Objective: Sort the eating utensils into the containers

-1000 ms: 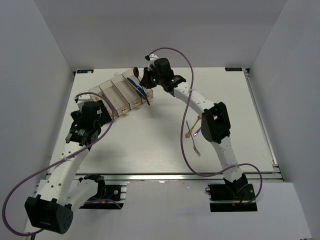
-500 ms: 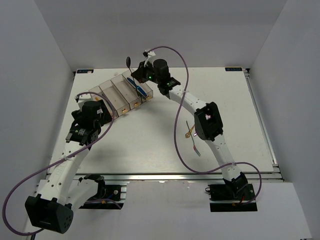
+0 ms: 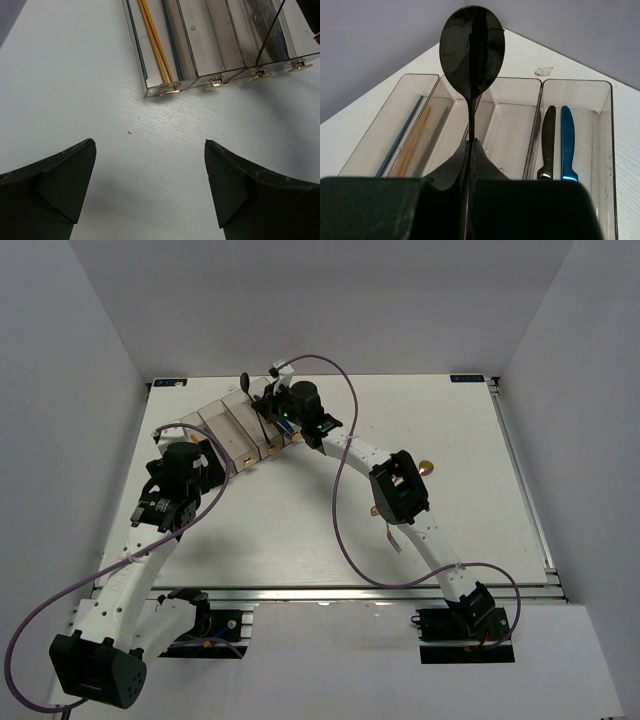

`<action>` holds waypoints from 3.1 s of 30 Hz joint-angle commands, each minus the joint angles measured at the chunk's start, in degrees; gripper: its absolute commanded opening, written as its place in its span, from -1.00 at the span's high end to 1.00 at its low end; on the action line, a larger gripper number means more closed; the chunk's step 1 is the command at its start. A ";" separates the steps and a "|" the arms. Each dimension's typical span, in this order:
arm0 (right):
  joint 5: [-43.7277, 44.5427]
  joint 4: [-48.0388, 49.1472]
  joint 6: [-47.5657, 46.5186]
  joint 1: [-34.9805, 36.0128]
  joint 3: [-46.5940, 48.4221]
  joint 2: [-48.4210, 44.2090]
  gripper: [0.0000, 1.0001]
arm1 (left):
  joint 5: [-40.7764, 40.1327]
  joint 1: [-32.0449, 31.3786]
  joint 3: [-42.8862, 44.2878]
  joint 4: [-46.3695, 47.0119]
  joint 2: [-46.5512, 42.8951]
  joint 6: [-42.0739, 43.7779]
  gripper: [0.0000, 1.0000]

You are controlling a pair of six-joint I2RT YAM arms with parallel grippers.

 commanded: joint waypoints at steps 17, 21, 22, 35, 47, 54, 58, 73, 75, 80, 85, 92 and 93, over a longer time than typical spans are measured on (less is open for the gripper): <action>10.73 2.69 -9.04 3.02 -3.30 -6.33 -0.10 | 1.62 0.30 -0.73 1.04 -2.61 0.58 -0.96; 18.19 1.73 -9.92 3.28 -15.78 -21.61 -0.78 | 0.56 0.30 -0.65 0.60 -2.43 0.32 -0.96; 20.64 0.24 -9.57 3.28 -17.72 -24.42 -0.79 | -0.14 0.30 -0.56 0.51 -2.52 0.23 -0.96; 53.46 -39.76 16.07 0.22 -55.07 -58.43 -0.76 | -1.90 0.38 -0.30 0.25 -1.55 -0.21 -0.96; 52.84 -49.07 33.67 -11.57 -69.07 -61.29 -0.27 | 1.00 0.38 -0.56 0.60 1.08 0.32 -0.96; 50.64 -48.37 37.10 -14.73 -68.73 -56.10 -0.11 | 1.53 0.38 -0.65 0.77 1.44 0.32 -0.96; 50.64 -48.38 37.28 -15.97 -67.40 -52.41 -0.07 | 1.88 0.38 -0.65 0.69 1.70 0.41 -0.96; 44.23 -41.08 35.43 -21.59 -70.39 -47.13 0.27 | 2.84 0.38 -0.65 0.95 2.49 0.67 -0.96; 43.87 -41.17 35.96 -21.85 -71.00 -47.57 0.36 | 2.84 0.38 -0.73 0.95 2.58 0.67 -0.96; 44.92 -41.96 35.88 -21.94 -71.97 -51.60 1.00 | 2.84 0.38 -0.65 0.95 2.84 0.67 -0.96; 46.07 -42.58 30.88 -19.93 -69.69 -57.13 1.00 | 4.07 0.38 -0.47 1.30 2.67 0.58 -0.96; 17.71 -27.83 10.49 -13.43 -73.46 -66.72 1.00 | 38.78 0.38 -4.06 17.52 -0.14 -9.04 -0.96; 12.46 -26.68 9.52 -12.37 -73.99 -69.08 1.00 | 43.14 0.30 -5.90 22.78 -0.58 -11.78 -0.96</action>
